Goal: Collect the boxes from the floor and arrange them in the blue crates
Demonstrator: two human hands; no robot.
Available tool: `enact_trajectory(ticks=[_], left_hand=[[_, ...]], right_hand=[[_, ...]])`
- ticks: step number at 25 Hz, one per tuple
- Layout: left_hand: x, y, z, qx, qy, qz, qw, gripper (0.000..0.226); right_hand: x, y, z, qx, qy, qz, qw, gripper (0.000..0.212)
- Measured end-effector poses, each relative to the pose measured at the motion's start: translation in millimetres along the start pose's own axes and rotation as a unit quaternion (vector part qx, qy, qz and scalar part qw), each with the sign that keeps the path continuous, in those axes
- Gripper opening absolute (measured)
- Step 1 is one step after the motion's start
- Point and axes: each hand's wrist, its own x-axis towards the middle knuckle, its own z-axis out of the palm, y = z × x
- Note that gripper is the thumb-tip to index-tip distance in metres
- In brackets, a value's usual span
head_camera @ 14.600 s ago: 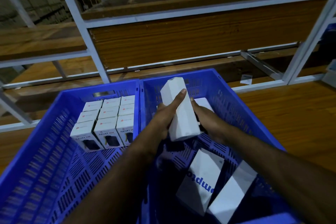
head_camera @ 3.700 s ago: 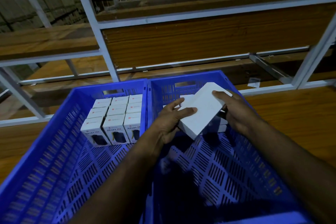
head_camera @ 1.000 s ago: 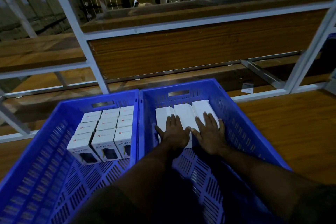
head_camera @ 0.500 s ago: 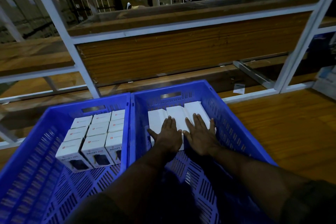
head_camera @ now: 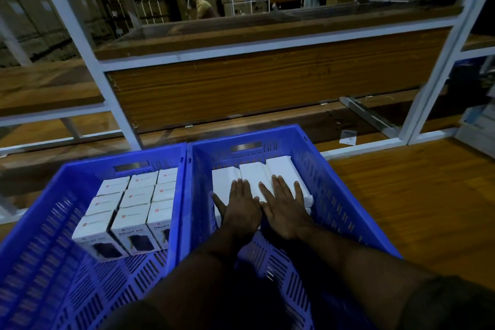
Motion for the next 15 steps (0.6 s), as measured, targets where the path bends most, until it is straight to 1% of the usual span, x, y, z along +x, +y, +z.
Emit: enact_trajectory(ticks=[3,5,7,10,11,13,15], left_hand=[[3,-1,-19,-0.012,-0.062,0.004,0.998,0.061],[4,-5,-30,-0.024,-0.094,0.017,0.995,0.062],[3,-8,-37,-0.062,-0.109,0.024,0.992,0.064],[-5,-13,-42,-0.107,-0.089,0.011,0.990,0.065],[-12,-13,-42,-0.119,-0.071,0.018,0.990,0.065],[-26,-12,-44,-0.126,-0.025,0.043,0.991,0.064],[-37,-17,-49,-0.113,0.038,0.073,0.990,0.065]], right_hand=[[3,1,-7,-0.002,-0.042,0.008,0.999,0.063],[3,0,-11,0.003,-0.055,0.012,0.998,0.060],[2,-3,-15,0.010,-0.051,0.010,0.999,0.060],[-2,-14,-21,0.008,-0.048,-0.015,0.999,0.059],[-5,-19,-23,0.012,-0.043,-0.029,0.999,0.058],[-8,-24,-25,0.016,-0.038,-0.049,0.998,0.057],[-9,-24,-26,0.027,-0.050,-0.060,0.997,0.059]])
